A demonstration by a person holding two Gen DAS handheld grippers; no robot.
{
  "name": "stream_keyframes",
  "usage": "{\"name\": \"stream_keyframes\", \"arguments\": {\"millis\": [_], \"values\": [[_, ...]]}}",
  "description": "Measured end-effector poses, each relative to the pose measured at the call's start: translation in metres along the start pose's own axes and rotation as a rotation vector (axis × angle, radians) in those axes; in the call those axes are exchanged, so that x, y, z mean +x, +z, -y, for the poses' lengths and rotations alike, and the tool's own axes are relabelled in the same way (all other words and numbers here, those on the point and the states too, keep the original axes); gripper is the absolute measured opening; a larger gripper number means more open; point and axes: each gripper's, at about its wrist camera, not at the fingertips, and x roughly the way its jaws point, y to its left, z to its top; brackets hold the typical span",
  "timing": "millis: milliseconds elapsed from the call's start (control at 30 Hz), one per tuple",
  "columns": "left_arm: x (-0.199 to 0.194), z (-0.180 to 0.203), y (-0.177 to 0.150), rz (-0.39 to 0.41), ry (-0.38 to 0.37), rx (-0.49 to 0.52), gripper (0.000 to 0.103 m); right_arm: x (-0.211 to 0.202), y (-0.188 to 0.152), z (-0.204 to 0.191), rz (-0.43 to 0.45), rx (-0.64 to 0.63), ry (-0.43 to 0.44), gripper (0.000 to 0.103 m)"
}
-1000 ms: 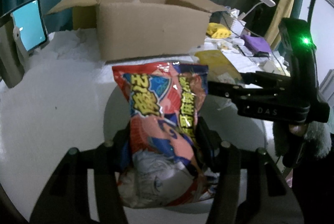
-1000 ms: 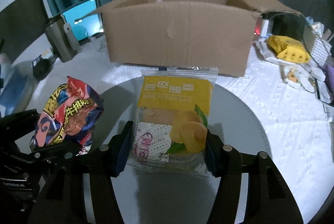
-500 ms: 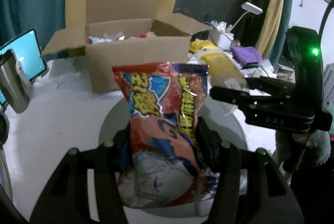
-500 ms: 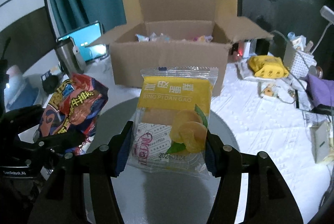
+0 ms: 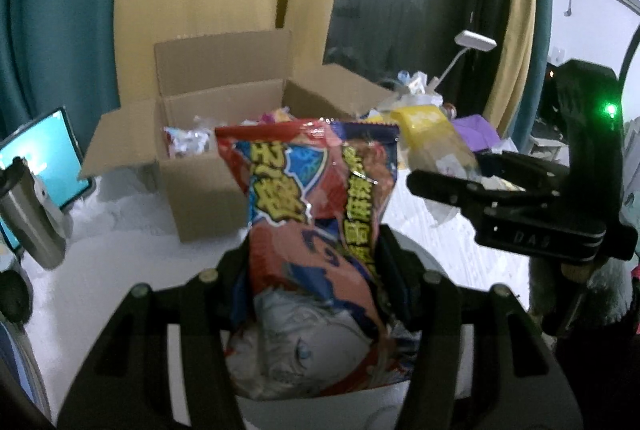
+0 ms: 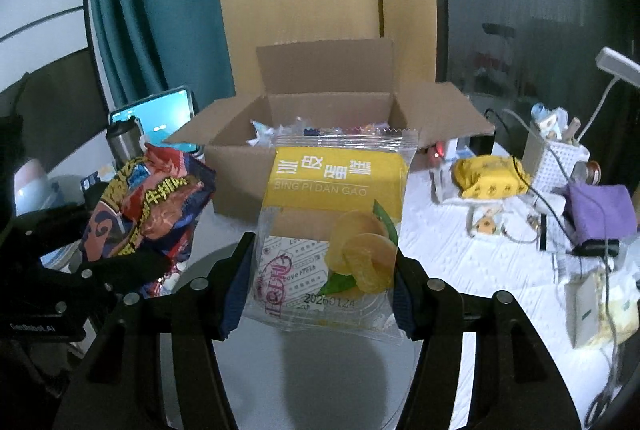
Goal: Organize snacks
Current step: 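Carry the red chip bag and yellow cake packet over the cardboard box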
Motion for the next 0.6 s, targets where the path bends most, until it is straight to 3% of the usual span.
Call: {"name": "stream_keyframes", "arguments": {"millis": [600], "values": [[0.017,-0.044,0.064,0.091,0.045,0.001,0.056,0.016,0.071,0.019,0.082,-0.046,-0.038,0.063]]}}
